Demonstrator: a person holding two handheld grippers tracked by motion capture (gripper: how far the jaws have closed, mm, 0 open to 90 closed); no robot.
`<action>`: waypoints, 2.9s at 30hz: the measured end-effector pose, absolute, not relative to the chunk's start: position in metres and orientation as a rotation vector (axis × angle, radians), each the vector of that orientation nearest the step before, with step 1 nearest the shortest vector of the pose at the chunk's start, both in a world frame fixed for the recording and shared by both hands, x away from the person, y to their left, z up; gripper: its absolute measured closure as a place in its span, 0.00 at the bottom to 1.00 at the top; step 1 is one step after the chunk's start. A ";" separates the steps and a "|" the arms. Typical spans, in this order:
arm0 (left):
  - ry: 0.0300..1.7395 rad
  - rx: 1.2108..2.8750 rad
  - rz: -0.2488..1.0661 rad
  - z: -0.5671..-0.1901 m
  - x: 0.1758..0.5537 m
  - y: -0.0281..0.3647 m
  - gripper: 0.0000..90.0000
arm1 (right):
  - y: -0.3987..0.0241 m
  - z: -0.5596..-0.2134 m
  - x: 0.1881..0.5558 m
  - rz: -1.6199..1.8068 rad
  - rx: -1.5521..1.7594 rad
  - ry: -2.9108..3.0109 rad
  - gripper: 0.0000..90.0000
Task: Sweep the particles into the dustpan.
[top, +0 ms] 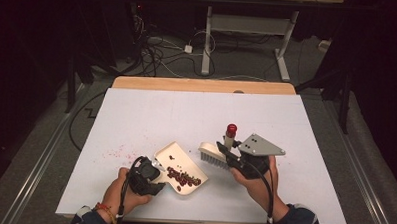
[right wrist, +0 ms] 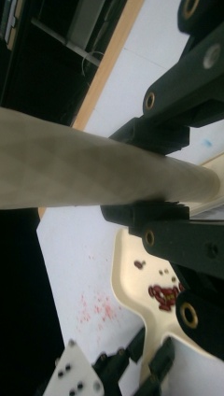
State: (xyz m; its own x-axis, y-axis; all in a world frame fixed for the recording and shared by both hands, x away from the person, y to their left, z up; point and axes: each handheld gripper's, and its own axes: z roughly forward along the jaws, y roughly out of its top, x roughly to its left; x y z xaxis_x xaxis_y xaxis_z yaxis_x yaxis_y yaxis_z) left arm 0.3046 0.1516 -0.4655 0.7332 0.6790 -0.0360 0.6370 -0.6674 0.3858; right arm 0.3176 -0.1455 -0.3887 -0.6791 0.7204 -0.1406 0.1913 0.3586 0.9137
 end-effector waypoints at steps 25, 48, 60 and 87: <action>1.123 2.509 0.168 -0.467 0.321 0.168 0.71 | -0.079 -0.398 0.331 1.336 0.687 2.183 0.78; 1.184 2.431 0.186 -0.468 0.325 0.163 0.71 | -0.050 -0.401 0.372 1.390 0.597 2.071 0.78; 1.197 2.398 0.205 -0.468 0.327 0.163 0.71 | -0.032 -0.410 0.360 1.413 0.561 2.188 0.78; 1.259 2.316 0.283 -0.470 0.332 0.164 0.71 | -0.065 -0.409 0.357 1.334 0.664 2.104 0.78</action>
